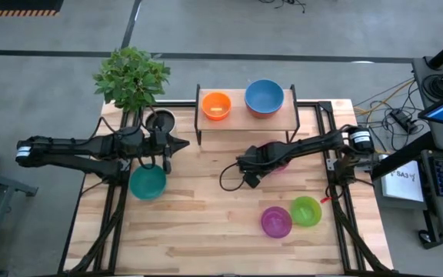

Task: Place and stack bowls onto a shelf
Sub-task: Stack the pink bowl into the blue bowl on the shelf

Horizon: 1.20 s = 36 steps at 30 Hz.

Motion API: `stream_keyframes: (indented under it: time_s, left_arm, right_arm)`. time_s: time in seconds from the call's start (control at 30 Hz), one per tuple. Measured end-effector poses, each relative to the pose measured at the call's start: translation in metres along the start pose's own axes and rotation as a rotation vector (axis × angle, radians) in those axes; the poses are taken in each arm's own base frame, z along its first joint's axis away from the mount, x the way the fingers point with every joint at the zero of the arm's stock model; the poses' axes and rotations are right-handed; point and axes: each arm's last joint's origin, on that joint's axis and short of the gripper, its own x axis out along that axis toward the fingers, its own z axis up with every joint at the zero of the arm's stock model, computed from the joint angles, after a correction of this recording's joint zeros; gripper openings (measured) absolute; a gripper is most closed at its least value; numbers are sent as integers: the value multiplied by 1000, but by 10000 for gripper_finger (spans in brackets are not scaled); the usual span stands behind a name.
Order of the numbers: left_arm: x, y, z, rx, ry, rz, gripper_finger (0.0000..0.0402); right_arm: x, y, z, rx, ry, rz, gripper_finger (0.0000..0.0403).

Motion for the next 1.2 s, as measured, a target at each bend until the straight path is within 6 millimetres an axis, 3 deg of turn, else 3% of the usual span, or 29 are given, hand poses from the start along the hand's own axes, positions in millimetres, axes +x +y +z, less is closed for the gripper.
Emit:
stream_keyframes:
  time_s: [0.13,0.3,0.5,0.63,0.97,1.2]
  left_arm:
    - [0,0,0,4,0,0,1]
    - [0,0,0,4,-2,0,1]
    - [0,0,0,4,-2,0,1]
    - [0,0,0,4,-2,0,1]
    - [0,0,0,7,-2,0,1]
    - [0,0,0,9,-2,0,1]
  right_arm:
    - [-13,9,1,-73,16,87,10]
    - [-43,30,2,-294,-11,248,10]
    - [-96,53,6,-602,-194,355,9]
    - [-129,57,13,-691,-349,334,9]
    - [-187,28,30,-744,-554,-35,9]
    - [-195,-14,52,-645,-505,-239,9]
